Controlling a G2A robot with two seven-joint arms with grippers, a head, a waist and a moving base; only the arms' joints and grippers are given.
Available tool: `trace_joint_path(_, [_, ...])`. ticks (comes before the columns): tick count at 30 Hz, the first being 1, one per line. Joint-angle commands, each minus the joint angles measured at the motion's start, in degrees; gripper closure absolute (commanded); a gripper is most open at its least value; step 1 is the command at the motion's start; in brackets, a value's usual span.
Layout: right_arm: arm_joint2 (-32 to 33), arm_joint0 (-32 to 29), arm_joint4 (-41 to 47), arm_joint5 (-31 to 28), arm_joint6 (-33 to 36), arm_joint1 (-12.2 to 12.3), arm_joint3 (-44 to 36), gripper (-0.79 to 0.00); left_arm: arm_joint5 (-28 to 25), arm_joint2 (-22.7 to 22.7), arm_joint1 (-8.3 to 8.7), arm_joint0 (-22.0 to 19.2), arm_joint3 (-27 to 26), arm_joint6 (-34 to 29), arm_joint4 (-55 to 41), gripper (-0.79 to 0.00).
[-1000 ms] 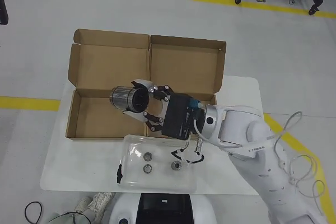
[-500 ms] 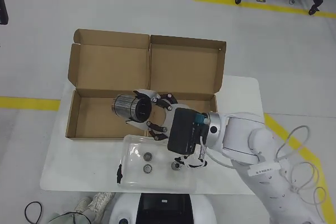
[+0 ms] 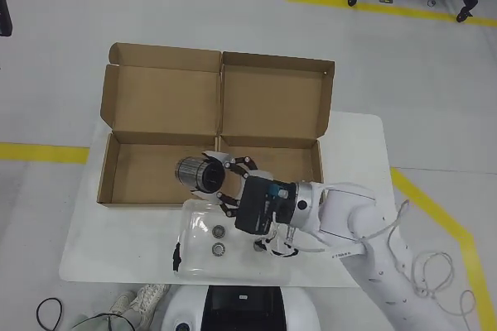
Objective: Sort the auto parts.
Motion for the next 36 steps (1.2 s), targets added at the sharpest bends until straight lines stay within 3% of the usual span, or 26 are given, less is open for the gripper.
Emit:
trace_joint_path(1, [-0.3,-0.8,-1.5,0.7,0.7,0.1,0.3,0.0,0.0,0.0,0.0,0.0,0.0,0.0,0.0,-0.785])
trace_joint_path(12, [-1.1,-1.0,-4.7,6.5,6.1,0.0,5.5,0.0,0.0,0.0,0.0,0.0,0.0,0.0,0.0,-0.785])
trace_joint_path(15, [-1.5,0.2,-5.0,8.1,10.2,-0.2,7.6,0.0,0.0,0.0,0.0,0.0,0.0,0.0,0.0,-0.785])
trace_joint_path(20, [-2.2,3.6,-1.2,11.7,17.1,-1.0,16.4,0.0,0.0,0.0,0.0,0.0,0.0,0.0,0.0,-0.785])
trace_joint_path(36, [-7.8,11.9,5.4,17.0,21.4,-4.1,34.0,0.0,0.0,0.0,0.0,0.0,0.0,0.0,0.0,-0.785])
